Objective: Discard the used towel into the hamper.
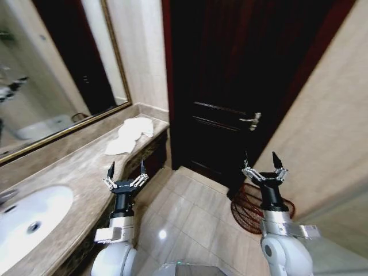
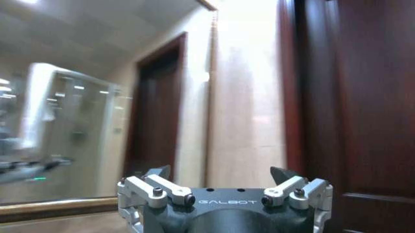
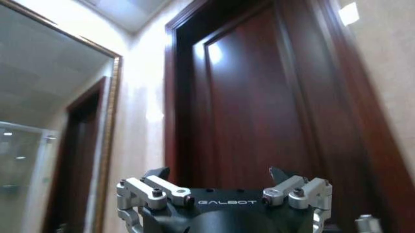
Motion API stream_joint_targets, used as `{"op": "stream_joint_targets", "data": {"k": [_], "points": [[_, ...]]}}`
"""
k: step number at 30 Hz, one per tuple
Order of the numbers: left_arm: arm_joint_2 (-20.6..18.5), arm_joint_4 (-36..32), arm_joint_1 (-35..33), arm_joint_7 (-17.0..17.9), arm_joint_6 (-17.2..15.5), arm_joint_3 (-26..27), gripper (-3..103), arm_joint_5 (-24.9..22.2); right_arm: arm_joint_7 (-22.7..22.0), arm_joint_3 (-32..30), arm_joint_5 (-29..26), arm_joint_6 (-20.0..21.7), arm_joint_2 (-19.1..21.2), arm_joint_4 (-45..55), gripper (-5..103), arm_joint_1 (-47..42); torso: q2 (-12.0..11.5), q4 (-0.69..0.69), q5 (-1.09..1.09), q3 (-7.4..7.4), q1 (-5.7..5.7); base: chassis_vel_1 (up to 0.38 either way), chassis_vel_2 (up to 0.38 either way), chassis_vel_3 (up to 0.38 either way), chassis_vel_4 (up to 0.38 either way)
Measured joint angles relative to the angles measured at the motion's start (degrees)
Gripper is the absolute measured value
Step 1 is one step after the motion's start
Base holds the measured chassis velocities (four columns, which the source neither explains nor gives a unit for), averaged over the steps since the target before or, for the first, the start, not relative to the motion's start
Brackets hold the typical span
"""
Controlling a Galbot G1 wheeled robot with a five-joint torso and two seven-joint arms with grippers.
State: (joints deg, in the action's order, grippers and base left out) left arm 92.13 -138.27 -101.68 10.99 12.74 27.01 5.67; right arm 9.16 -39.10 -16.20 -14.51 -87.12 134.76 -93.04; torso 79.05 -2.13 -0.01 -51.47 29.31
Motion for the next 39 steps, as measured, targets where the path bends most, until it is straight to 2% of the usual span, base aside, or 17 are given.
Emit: {"op": "stream_joint_targets", "data": {"k": [9,12,15,25,26,28,30,31,34,35,39], "points": [[0.0,0.8,0.3,2.6,1.1,0.7,100,2.2,0.7,0.1,0.6,1.4,-0.2,1.1,100,-0.9,0.0,0.01,0.01,0.0,0.0,0.045,0.046,0.043,0.041],[0.0,1.8,0.7,5.1,1.1,0.9,100,4.3,1.4,0.4,0.9,1.3,-0.1,1.7,100,-2.0,0.0,0.01,0.01,0.0,0.0,0.0,0.0,0.0,0.0],[0.0,2.2,0.9,6.1,1.0,0.6,100,4.4,1.7,0.4,1.0,1.2,0.0,1.9,100,-2.2,0.0,0.01,0.01,0.0,-0.01,0.0,0.0,0.0,0.0],[0.0,2.3,1.1,6.3,-0.2,-0.1,100,2.5,1.7,0.9,1.3,0.6,0.0,2.1,101,-2.9,0.0,0.01,0.01,0.0,-0.01,-0.05,0.052,0.057,-0.055],[0.0,2.4,1.1,6.3,-0.3,-0.2,100,2.4,1.7,0.9,1.4,0.4,-0.1,2.1,94,-3.0,0.0,0.01,0.01,0.0,-0.01,-0.095,0.129,0.129,-0.123],[0.0,2.4,1.1,6.3,-0.5,-0.2,100,2.3,1.8,1.0,1.4,0.2,-0.2,2.0,90,-3.1,0.0,0.0,0.01,0.0,-0.01,-0.156,0.147,0.145,-0.168],[0.0,2.5,1.1,6.3,-0.5,-0.2,100,2.4,1.8,1.0,1.5,0.1,-0.2,2.0,90,-3.1,0.0,0.01,0.01,0.0,-0.01,-0.187,0.172,0.186,-0.167],[0.0,2.5,1.1,6.5,-0.5,-0.1,100,2.4,1.8,1.0,1.5,0.0,-0.3,2.0,95,-3.2,0.0,-0.01,0.03,0.0,-0.01,-0.198,0.179,0.211,-0.202],[0.0,2.7,1.1,7.0,-0.5,0.1,100,2.4,1.8,1.1,1.6,-0.2,-0.4,1.9,95,-3.3,0.0,0.01,0.01,0.0,0.0,-0.215,0.208,0.228,-0.216],[0.0,2.8,1.2,7.2,-0.5,0.1,100,2.4,1.8,1.2,1.7,-0.3,-0.5,1.8,99,-3.3,0.0,0.02,0.0,0.0,-0.01,-0.238,0.243,0.236,-0.271],[0.0,2.8,1.3,7.8,-0.9,0.3,100,2.4,1.8,1.6,2.1,-0.5,-0.6,1.6,100,-3.3,0.0,-0.01,0.04,0.0,0.0,-0.248,0.268,0.26,-0.268]]}}
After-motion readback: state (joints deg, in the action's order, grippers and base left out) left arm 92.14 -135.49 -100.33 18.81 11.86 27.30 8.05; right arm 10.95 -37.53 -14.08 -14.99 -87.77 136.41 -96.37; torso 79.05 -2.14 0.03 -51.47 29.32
